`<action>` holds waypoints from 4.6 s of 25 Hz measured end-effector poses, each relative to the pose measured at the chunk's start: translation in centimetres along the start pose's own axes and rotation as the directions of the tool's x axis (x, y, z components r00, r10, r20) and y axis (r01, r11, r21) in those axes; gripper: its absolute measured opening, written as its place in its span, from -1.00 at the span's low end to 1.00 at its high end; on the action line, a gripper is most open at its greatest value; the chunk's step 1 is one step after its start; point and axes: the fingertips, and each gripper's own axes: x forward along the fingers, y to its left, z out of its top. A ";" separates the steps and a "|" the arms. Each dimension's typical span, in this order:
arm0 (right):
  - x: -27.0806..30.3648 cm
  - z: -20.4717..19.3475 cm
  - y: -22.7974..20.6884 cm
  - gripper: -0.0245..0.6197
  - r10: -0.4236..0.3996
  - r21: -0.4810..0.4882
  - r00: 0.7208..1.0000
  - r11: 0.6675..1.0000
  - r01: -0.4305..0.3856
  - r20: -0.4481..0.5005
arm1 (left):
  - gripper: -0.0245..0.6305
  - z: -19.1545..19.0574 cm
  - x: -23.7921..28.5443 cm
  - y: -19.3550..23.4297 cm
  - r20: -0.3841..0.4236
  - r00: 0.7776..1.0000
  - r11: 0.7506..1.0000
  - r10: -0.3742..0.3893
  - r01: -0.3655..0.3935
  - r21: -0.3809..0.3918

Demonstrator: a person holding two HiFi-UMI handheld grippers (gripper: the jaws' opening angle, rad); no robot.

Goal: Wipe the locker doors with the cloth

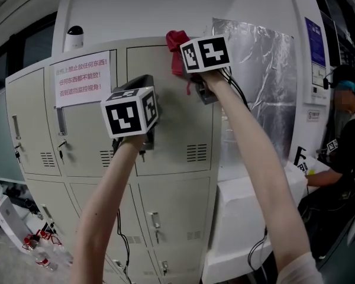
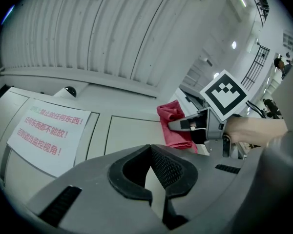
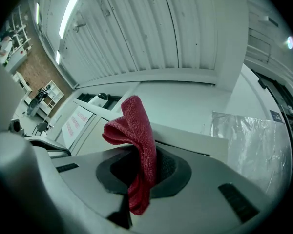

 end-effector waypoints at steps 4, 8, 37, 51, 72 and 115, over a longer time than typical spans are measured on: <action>-1.2 -1.2 -2.5 -0.84 -0.030 -0.004 0.999 1.000 0.030 -0.020 | -0.87 -0.5 0.7 -1.5 -0.007 1.000 1.000 -0.018 0.018 -0.010; -2.2 -1.8 -4.5 -0.84 -0.060 -0.024 0.997 0.998 0.059 -0.042 | -0.87 -0.7 1.2 -2.6 -0.010 1.000 0.999 -0.028 0.028 -0.022; -4.8 1.0 -5.1 -0.84 -0.061 0.004 0.997 0.998 0.061 0.044 | -0.87 -0.4 -0.8 0.1 -0.027 0.999 1.000 0.028 -0.028 -0.008; -2.1 3.6 8.4 -0.84 0.208 0.045 0.973 0.976 -0.214 0.101 | -0.88 0.1 -5.7 6.0 -0.054 0.988 0.989 0.144 -0.142 0.034; 3.4 0.0 15.8 -0.84 0.232 0.055 0.972 0.971 -0.233 0.023 | -0.87 -1.3 -8.3 9.6 -0.100 0.979 0.981 0.178 -0.169 0.090; -3.8 -5.8 -2.2 -0.84 -0.016 0.014 0.999 1.000 0.017 -0.051 | -0.88 -5.3 -1.1 -1.8 -0.106 0.993 0.999 -0.044 0.040 -0.037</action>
